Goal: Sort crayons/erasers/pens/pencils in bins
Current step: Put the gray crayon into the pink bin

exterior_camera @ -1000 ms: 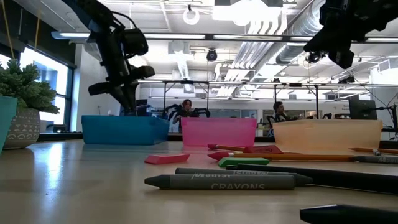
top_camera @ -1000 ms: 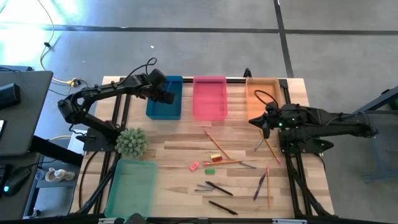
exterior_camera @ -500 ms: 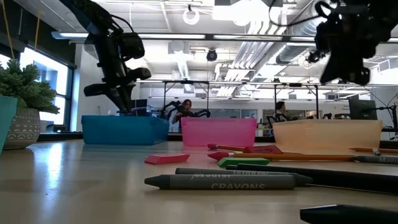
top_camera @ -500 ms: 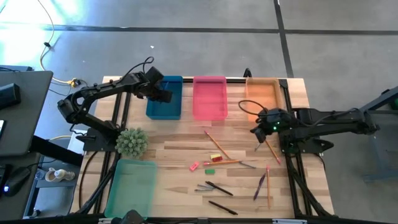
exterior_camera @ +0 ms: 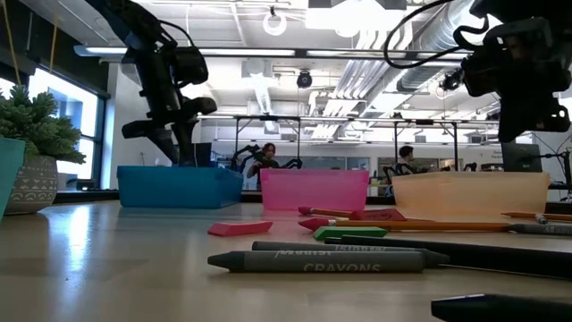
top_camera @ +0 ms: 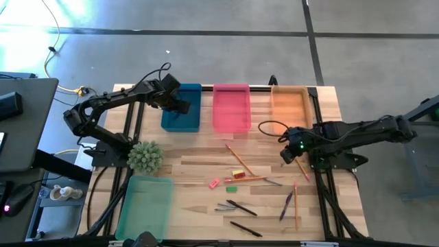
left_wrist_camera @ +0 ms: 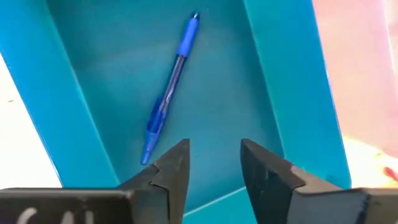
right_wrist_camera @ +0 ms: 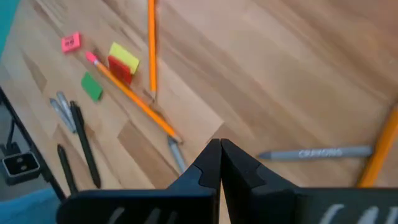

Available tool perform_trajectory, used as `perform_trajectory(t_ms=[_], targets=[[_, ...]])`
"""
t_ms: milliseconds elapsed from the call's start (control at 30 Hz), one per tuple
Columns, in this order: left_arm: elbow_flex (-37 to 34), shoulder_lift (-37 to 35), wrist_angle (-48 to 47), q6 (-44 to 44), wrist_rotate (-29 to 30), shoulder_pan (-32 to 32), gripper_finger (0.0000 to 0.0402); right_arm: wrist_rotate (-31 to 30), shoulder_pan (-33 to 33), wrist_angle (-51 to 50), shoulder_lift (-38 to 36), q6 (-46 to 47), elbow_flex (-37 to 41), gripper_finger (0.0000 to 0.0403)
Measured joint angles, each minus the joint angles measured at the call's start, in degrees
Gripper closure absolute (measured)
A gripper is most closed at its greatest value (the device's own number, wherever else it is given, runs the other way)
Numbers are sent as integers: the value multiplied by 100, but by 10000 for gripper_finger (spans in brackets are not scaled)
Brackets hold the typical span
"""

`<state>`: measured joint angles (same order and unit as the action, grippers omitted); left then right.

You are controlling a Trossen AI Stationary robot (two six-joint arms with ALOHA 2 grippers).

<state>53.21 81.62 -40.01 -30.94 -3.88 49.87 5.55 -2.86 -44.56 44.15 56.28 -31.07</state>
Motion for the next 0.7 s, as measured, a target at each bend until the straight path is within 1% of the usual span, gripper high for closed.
perform_trajectory(t_ms=[67,233,367,567,700], targets=[[2,0,2,-34,-31,0,257,-95,-176,-4,36,205,0,402],[103,0,-44,85,-404,0,252,-271,-556,-19,87,678,-6,402],[403,-4,-164,310,-513,-4,258,-505,-775,-250,216,821,-324,402],[1035,-11,-715,815,-505,-47,266,-840,-895,-971,610,455,-956,402],[1283,-70,-1055,1106,-503,-256,268,-846,-893,-1231,814,-207,-1080,402]])
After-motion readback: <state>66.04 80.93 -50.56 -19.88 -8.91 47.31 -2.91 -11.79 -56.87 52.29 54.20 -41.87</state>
